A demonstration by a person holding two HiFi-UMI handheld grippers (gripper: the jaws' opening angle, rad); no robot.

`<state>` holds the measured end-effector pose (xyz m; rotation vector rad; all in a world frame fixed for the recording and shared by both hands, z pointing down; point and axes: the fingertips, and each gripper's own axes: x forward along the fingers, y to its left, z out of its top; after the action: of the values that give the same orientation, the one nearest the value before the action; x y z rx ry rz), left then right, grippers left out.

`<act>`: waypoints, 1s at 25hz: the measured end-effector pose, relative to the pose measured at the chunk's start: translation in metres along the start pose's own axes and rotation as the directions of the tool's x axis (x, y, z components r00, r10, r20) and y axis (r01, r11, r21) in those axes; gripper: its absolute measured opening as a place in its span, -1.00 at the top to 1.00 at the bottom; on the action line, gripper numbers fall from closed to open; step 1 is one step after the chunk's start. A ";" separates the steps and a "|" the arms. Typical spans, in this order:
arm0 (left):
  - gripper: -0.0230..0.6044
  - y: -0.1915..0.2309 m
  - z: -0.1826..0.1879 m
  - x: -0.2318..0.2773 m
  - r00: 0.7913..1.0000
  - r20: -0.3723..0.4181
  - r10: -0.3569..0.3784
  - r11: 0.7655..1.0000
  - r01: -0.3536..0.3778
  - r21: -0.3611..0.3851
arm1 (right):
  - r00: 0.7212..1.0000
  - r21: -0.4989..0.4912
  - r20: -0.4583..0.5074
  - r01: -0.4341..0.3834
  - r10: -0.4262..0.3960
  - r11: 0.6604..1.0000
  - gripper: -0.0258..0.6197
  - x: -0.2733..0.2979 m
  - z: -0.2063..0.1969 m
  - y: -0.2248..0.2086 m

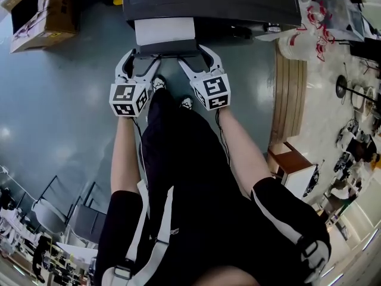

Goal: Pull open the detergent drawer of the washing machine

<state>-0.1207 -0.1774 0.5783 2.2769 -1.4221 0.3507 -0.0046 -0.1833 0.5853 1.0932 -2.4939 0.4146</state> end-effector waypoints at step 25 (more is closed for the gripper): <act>-0.16 -0.005 -0.005 -0.022 1.000 0.024 0.017 0.999 -0.016 -0.051 | 0.999 0.024 0.000 0.038 -0.038 0.999 0.04 -0.014 -0.004 0.016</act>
<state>-0.1255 -0.1556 0.5723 2.2375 -1.4467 0.2897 -0.0068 -0.1626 0.5810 1.1482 -2.4707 0.4338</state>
